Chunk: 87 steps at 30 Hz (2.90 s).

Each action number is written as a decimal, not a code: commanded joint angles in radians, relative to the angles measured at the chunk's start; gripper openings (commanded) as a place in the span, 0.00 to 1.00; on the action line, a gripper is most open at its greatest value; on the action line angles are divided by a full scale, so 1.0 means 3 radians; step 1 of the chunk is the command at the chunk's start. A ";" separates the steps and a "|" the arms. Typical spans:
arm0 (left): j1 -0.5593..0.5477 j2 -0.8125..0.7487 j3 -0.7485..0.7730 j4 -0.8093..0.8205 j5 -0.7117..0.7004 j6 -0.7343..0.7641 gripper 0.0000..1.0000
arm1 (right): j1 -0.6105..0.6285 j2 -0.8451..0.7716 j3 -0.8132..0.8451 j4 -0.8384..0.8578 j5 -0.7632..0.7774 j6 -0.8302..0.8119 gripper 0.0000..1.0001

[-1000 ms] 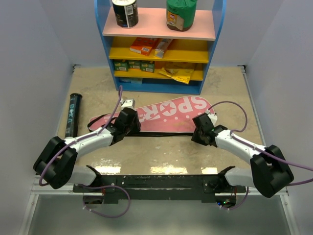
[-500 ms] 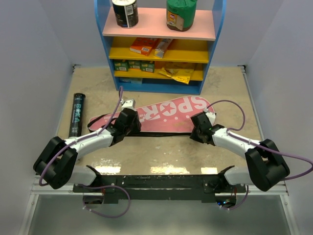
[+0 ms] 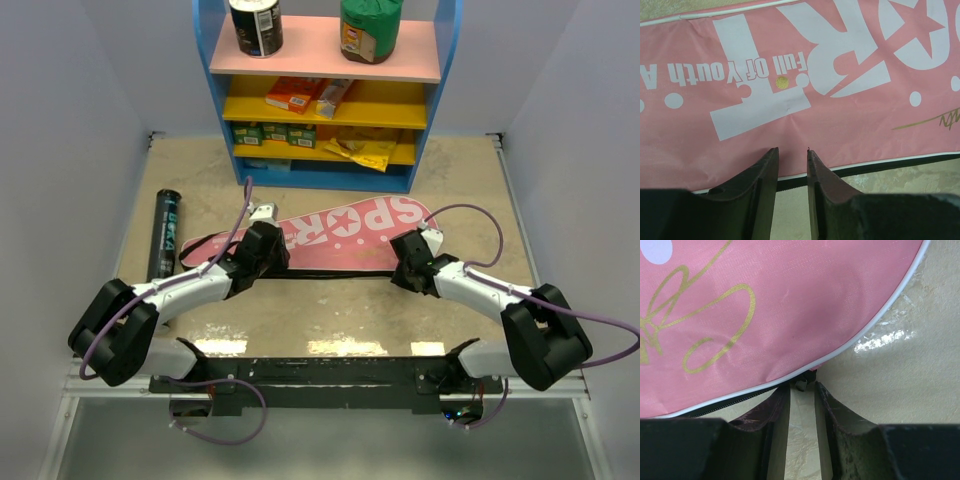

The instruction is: Pack up the badminton gear

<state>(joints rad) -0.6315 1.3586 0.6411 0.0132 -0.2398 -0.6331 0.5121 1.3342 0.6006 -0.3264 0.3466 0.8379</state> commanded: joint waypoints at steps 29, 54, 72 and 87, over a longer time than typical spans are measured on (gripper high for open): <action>-0.0114 0.0743 0.0011 0.0293 -0.0070 0.0137 0.06 | 0.0118 -0.0275 0.0043 0.0029 -0.0153 -0.0093 0.00; -0.0298 0.1040 0.0011 0.0518 0.0139 0.0091 0.00 | 0.1182 0.1366 0.1035 0.1072 -0.0761 0.0224 0.00; -0.0354 -0.0411 0.0312 -0.0523 -0.0345 0.0106 0.45 | 0.1096 0.0943 0.0581 0.0950 -0.0419 0.0321 0.00; -0.0349 -0.0684 0.0195 -0.1173 -0.0785 -0.0042 0.53 | -0.0438 0.0324 0.0278 0.0838 -0.0496 -0.0261 0.00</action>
<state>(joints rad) -0.7364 1.1763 0.7052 -0.2855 -0.4175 -0.6262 0.4957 1.4841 0.6819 -0.0681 0.1486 0.8474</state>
